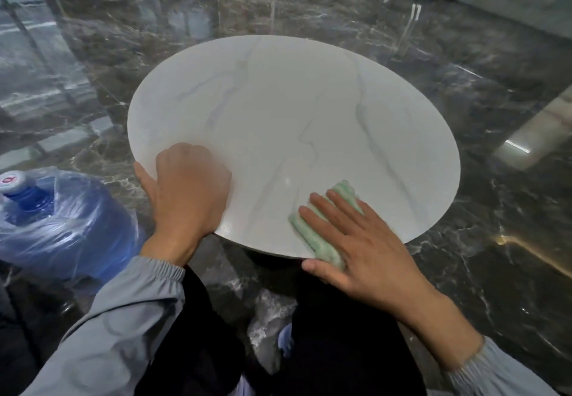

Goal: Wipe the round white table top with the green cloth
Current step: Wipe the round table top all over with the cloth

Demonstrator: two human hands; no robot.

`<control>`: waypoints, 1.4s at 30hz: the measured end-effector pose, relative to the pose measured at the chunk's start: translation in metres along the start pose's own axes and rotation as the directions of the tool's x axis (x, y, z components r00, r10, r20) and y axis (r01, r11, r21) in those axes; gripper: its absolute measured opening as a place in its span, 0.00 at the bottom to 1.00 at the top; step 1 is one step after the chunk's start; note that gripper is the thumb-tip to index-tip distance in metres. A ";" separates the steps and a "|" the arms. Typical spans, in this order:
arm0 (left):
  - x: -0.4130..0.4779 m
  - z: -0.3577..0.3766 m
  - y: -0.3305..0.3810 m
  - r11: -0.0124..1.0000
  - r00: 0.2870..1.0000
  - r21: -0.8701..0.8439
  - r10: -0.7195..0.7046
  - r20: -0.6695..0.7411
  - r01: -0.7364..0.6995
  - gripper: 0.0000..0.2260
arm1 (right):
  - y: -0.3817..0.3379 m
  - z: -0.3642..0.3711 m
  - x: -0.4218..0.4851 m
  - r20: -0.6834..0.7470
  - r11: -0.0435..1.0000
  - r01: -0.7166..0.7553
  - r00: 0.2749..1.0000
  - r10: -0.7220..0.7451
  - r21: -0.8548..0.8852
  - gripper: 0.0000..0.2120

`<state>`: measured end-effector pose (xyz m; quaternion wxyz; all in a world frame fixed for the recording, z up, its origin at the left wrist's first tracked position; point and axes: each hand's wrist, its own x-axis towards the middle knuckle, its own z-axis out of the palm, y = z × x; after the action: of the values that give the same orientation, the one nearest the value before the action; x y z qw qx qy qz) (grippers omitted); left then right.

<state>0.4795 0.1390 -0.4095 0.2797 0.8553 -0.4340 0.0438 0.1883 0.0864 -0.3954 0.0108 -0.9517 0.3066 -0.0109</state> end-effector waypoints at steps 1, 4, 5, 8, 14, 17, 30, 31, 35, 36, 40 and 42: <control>-0.001 -0.001 0.000 1.000 1.000 0.003 0.000 0.004 0.000 0.12 | 0.013 -0.003 -0.007 0.016 0.999 -0.046 0.999 0.046 0.006 0.36; -0.004 -0.003 0.005 1.000 1.000 0.014 0.017 0.002 -0.017 0.11 | 0.034 -0.010 -0.014 0.039 0.984 -0.164 0.986 0.162 0.070 0.34; -0.005 -0.004 0.007 0.999 0.999 0.014 0.036 -0.007 -0.036 0.10 | 0.030 -0.011 -0.010 0.037 0.979 -0.184 0.983 0.182 0.090 0.34; -0.005 -0.002 0.011 0.989 0.988 0.021 0.148 -0.048 -0.147 0.07 | -0.003 -0.007 0.003 0.050 0.984 -0.148 0.988 0.144 0.099 0.35; -0.004 0.009 0.029 0.932 0.935 -0.074 0.353 -0.042 -0.356 0.13 | 0.022 -0.006 0.005 0.034 0.964 -0.191 0.982 0.188 0.185 0.27; -0.008 0.013 0.028 0.920 0.923 -0.066 0.386 -0.004 -0.385 0.14 | 0.088 -0.009 0.003 0.068 0.904 -0.374 0.927 0.368 0.207 0.27; -0.006 0.009 0.029 0.941 0.935 0.015 0.334 0.122 -0.338 0.16 | -0.003 -0.013 0.036 0.146 0.993 -0.022 0.989 0.005 0.114 0.27; -0.006 0.009 0.029 0.941 0.934 0.014 0.334 0.125 -0.338 0.16 | -0.005 -0.013 0.032 0.142 0.991 0.004 0.990 -0.024 0.137 0.26; -0.007 0.008 0.028 0.941 0.933 0.000 0.336 0.125 -0.339 0.15 | 0.051 -0.012 0.028 0.121 0.976 -0.132 0.986 0.111 0.173 0.27; -0.007 0.008 0.028 0.941 0.934 -0.001 0.336 0.124 -0.338 0.15 | 0.073 -0.011 0.028 0.124 0.965 -0.205 0.975 0.187 0.160 0.28; -0.008 0.010 0.028 0.939 0.933 0.007 0.340 0.120 -0.344 0.15 | 0.164 -0.010 0.025 0.112 0.864 -0.479 0.877 0.467 0.152 0.28; -0.009 0.010 0.029 0.941 0.935 0.003 0.336 0.110 -0.339 0.14 | 0.194 -0.011 0.028 0.113 0.818 -0.553 0.833 0.542 0.154 0.28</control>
<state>0.4499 0.1271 -0.4078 0.2346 0.7723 -0.5883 0.0497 0.0978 -0.0880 -0.3897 0.1094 -0.8182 0.5643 -0.0047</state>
